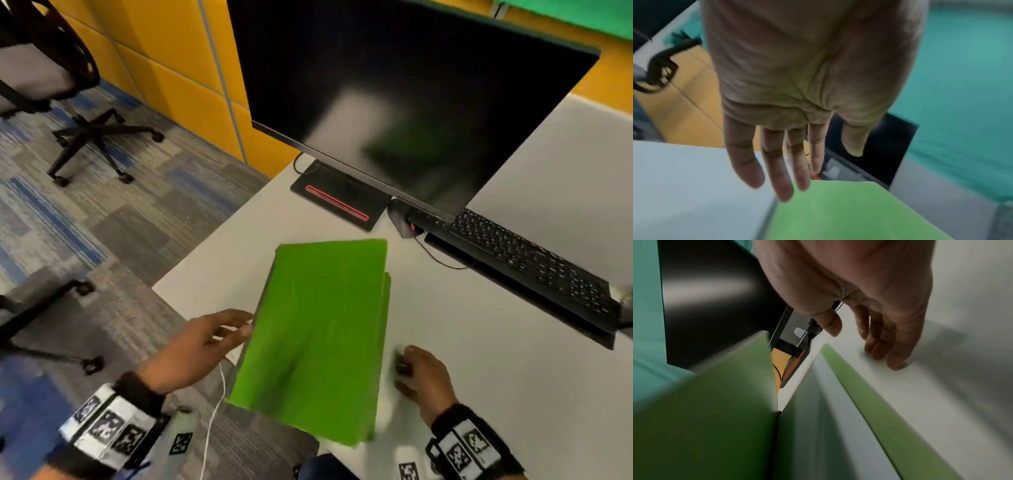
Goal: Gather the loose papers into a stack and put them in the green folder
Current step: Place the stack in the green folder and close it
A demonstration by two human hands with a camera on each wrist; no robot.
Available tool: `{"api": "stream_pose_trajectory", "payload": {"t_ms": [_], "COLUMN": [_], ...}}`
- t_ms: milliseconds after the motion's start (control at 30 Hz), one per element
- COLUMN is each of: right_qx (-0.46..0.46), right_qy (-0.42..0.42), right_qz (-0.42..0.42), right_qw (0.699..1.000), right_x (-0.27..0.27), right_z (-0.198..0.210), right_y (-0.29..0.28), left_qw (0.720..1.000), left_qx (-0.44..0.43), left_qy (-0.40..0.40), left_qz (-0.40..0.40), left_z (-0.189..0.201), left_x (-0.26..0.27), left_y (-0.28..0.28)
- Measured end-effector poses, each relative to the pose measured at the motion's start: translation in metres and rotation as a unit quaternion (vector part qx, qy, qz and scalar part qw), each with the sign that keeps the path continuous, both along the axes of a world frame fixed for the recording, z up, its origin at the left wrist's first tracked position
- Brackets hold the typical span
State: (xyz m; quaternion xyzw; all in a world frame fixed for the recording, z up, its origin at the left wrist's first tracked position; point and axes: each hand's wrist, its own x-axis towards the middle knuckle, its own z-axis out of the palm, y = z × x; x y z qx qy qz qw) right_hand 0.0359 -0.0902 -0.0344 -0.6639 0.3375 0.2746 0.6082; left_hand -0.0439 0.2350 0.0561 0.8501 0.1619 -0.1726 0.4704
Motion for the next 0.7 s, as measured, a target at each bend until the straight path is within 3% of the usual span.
{"api": "stream_pose_trajectory", "payload": {"t_ms": [100, 233, 533, 700], "right_qx": [0.029, 0.053, 0.02, -0.029], "right_qy": [0.013, 0.046, 0.064, 0.039], "right_qz": [-0.037, -0.025, 0.049, 0.135], "right_qw": [0.999, 0.997, 0.997, 0.99], "right_x": [0.0, 0.001, 0.009, 0.01], "right_z": [0.003, 0.013, 0.028, 0.025], "right_y": [-0.01, -0.003, 0.019, 0.028], "left_qw": [0.989, 0.98, 0.978, 0.976], "left_qx": [0.109, 0.13, 0.109, 0.102], "left_qy": [0.037, 0.086, 0.114, 0.124], "left_qz": [0.096, 0.127, 0.134, 0.146], "left_z": [-0.05, -0.093, -0.108, -0.11], "left_x": [0.015, 0.032, 0.05, 0.055], "left_y": [0.01, 0.0, -0.03, -0.018]}}
